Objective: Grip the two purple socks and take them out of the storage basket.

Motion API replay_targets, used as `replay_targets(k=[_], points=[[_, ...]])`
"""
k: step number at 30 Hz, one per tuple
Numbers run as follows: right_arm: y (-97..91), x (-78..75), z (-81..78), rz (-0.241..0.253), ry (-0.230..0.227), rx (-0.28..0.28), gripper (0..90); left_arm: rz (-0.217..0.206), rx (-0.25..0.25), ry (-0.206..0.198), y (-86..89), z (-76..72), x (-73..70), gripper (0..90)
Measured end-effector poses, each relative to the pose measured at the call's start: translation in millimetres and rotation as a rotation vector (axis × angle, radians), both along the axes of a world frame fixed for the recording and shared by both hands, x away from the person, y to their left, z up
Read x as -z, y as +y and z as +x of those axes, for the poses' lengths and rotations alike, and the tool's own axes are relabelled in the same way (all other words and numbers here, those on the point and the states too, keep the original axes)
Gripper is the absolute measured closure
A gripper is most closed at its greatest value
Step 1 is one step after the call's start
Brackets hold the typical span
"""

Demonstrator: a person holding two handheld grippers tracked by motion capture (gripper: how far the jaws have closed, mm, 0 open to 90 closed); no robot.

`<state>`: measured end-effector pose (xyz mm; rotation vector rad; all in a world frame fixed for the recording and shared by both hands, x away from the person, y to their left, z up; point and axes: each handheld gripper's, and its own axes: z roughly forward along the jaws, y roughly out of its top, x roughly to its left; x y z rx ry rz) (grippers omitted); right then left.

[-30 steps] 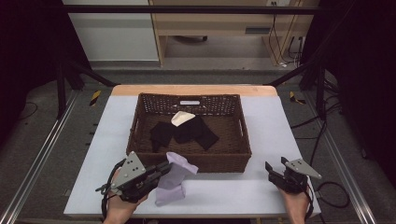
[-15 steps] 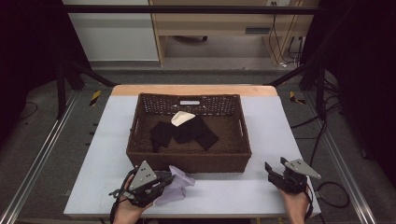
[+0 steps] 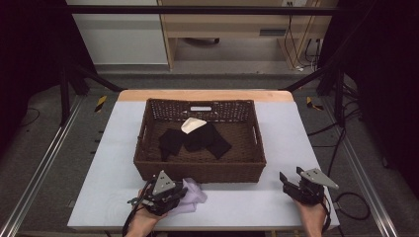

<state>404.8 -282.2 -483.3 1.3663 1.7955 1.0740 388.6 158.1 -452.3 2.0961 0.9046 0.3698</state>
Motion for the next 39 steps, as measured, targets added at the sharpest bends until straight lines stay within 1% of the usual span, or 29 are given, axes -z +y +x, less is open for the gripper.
replay_targets(k=[2,4,5,6,7,10,11,12,14,15,16,18,20,21,22,24,27,30,33,34,37,39], points=[[-0.1,-0.2,-0.1,0.006,0.005,0.0,32.4,-0.013,-0.004,-0.005,2.0,-1.6,-2.5,67.4],[0.3,0.0,-0.1,0.001,0.003,-0.001,31.5,-0.026,-0.011,-0.012,5.0,-3.1,-5.1,62.9],[0.8,0.1,-0.2,-0.006,0.003,0.0,30.8,-0.031,-0.018,-0.018,7.0,-3.9,-6.6,58.3],[0.8,0.1,-0.2,-0.006,0.003,0.0,30.8,-0.039,-0.026,-0.021,9.0,-4.4,-7.8,58.3],[1.0,-0.1,-0.6,-0.003,0.003,0.0,30.1,-0.045,-0.036,-0.024,11.5,-4.8,-9.2,54.8],[0.9,-0.4,-0.9,0.001,0.001,0.001,29.8,-0.062,-0.061,-0.036,20.5,-4.6,-13.4,52.9],[0.7,-0.7,-1.0,0.002,-0.002,0.005,28.6,-0.072,-0.081,-0.047,28.3,-4.3,-16.9,51.0],[0.7,-0.7,-1.0,0.002,-0.002,0.005,28.6,-0.072,-0.081,-0.047,28.3,-4.3,-16.9,50.3],[0.1,-1.4,-1.2,0.003,-0.002,0.005,27.4,-0.081,-0.104,-0.061,36.9,-4.1,-19.8,49.4],[-0.3,-3.3,-2.1,0.005,-0.008,0.015,25.6,-0.084,-0.126,-0.069,46.9,-3.9,-21.4,48.1],[-0.3,-3.3,-2.1,0.005,-0.008,0.015,25.6,-0.084,-0.126,-0.069,46.9,-3.9,-21.4,47.3],[-0.1,-4.6,-3.0,0.013,-0.013,0.021,24.2,-0.085,-0.15,-0.076,56.1,-4.6,-21.7,46.6],[0.7,-4.5,-2.5,0.004,-0.011,0.028,21.8,-0.075,-0.163,-0.084,65.2,-6.0,-21.0,44.5],[1.7,-4.6,-2.1,-0.002,-0.008,0.031,19.6,-0.076,-0.179,-0.083,74.2,-6.8,-18.8,43.4],[1.7,-4.6,-2.1,-0.002,-0.008,0.031,19.6,-0.076,-0.179,-0.083,74.2,-6.8,-18.8,42.2],[2.6,-5.0,-2.0,-0.01,-0.009,0.037,18.1,-0.063,-0.193,-0.083,83.7,-7.4,-16.0,41.2],[3.1,-5.1,-1.7,-0.011,-0.007,0.045,16.1,-0.072,-0.221,-0.077,96.6,-6.6,-13.4,38.6],[2.7,-5.2,-2.2,-0.009,-0.003,0.055,14.4,-0.09,-0.237,-0.099,103.9,-5.7,-14.6,36.1],[2.0,-5.6,-3.2,-0.003,-0.005,0.056,13.3,-0.079,-0.249,-0.127,109.6,-6.1,-15.3,32.8],[1.6,-5.1,-3.2,-0.004,-0.001,0.056,12.8,-0.08,-0.251,-0.13,111.9,-5.7,-15.5,31.7],[0.8,-3.9,-2.9,-0.003,0.007,0.053,12.1,-0.106,-0.269,-0.126,118.7,-2.5,-17.3,30.3],[0.4,-3.9,-2.8,-0.002,0.007,0.056,11.6,-0.102,-0.282,-0.129,122.6,0.2,-18.9,29.7]])
